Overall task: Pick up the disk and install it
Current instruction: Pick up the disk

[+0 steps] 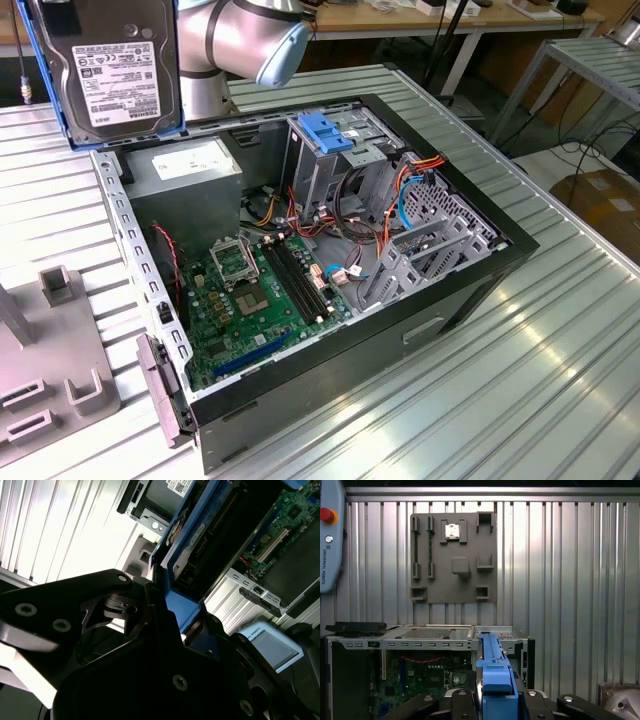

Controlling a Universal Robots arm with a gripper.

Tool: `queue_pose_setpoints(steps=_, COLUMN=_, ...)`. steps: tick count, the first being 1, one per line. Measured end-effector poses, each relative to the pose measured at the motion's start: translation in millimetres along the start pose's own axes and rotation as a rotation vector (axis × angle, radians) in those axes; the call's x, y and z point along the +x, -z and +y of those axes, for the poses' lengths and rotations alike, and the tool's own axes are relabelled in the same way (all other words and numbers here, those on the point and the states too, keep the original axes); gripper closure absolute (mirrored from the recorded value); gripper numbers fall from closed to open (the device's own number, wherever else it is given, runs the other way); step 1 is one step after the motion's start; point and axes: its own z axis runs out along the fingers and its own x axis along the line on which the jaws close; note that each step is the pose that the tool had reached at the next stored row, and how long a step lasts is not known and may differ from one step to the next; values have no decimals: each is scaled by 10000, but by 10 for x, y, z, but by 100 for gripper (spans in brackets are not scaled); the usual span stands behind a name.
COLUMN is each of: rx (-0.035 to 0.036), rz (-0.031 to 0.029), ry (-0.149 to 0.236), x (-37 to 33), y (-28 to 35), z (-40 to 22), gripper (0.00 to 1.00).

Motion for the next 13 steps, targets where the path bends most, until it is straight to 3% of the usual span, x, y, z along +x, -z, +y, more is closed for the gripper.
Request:
queue_pose_setpoints(steps=5, rx=0, rz=0, ry=1, x=6, y=-3, z=-95, gripper=63)
queue_pose_setpoints(steps=13, rx=0, rz=1, ry=1, x=39, y=-9, z=-194, gripper=63)
